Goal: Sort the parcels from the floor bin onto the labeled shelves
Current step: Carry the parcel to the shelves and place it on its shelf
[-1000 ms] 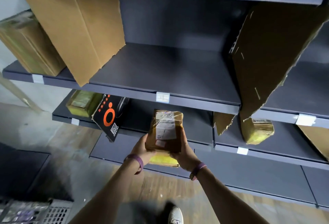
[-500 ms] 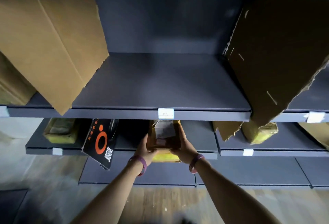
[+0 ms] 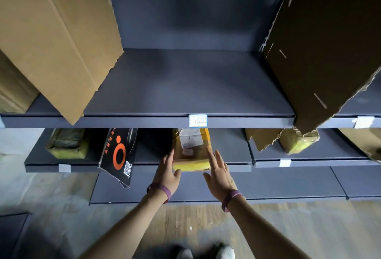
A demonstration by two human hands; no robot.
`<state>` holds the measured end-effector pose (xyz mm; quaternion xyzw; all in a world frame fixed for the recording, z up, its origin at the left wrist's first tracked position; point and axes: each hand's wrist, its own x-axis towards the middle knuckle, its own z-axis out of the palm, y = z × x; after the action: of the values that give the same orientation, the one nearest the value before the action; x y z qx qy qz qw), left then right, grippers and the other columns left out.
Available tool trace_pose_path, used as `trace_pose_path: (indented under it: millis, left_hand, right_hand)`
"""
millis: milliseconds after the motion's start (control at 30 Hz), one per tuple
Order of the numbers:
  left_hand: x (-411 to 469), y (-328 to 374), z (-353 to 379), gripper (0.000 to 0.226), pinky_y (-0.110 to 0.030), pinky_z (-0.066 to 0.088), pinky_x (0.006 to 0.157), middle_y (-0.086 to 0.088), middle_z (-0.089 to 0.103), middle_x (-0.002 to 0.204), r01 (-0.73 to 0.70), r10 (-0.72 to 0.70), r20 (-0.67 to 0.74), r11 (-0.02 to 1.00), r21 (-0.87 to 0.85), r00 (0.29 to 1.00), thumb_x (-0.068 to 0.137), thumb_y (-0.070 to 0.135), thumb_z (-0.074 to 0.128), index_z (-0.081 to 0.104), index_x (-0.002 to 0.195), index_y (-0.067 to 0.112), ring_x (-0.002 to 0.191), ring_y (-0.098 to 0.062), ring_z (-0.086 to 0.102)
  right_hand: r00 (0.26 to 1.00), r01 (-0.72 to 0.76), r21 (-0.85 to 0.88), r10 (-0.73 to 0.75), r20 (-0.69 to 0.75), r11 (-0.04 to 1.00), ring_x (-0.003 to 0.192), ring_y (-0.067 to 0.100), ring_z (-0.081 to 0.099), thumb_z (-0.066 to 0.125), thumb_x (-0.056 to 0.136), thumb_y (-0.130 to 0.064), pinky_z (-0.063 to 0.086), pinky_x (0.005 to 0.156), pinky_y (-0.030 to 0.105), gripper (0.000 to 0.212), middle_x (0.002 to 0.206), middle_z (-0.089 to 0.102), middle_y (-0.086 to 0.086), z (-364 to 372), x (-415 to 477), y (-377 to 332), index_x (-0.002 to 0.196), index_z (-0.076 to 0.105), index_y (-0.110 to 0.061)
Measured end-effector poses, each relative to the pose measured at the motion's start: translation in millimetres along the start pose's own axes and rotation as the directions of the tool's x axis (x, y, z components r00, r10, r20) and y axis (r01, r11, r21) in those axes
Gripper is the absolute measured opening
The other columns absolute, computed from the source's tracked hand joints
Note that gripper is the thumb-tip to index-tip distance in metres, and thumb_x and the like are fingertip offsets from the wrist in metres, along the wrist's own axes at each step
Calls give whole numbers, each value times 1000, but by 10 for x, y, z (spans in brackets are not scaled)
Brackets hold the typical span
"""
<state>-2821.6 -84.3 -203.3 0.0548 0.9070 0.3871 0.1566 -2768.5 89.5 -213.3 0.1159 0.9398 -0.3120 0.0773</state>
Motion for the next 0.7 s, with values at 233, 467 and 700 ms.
trace_pose_path:
  millis: [233, 467, 700]
  left_hand:
    - [-206, -46, 61, 65, -26, 26, 113, 1, 8, 159, -72, 60, 90, 987, 146, 994, 94, 12, 47, 17, 151, 22, 144, -16, 20]
    - [33, 33, 28, 67, -23, 21, 114, 2, 5, 160, -31, 15, 83, 979, 203, 996, 93, 10, 48, 15, 151, 19, 145, -16, 15]
    - [204, 62, -9, 69, -26, 20, 116, 2, 6, 160, -5, -17, 102, 978, 211, 995, 91, 9, 49, 16, 151, 20, 146, -15, 14]
  right_hand:
    - [996, 28, -216, -9, 85, 976, 149, 35, 6, 48, 95, -8, 44, 107, 46, 84, 163, -7, 0, 50, -216, 16, 153, -5, -37]
    - [996, -25, -200, 42, 84, 980, 150, 36, -5, 40, 92, 1, 29, 116, 46, 83, 164, -2, -2, -32, 61, -74, 155, -3, -33]
    - [991, -51, -171, 71, 112, 984, 149, 37, -6, 39, 89, 5, 36, 111, 48, 88, 164, -4, -6, -91, 199, -120, 154, -3, -37]
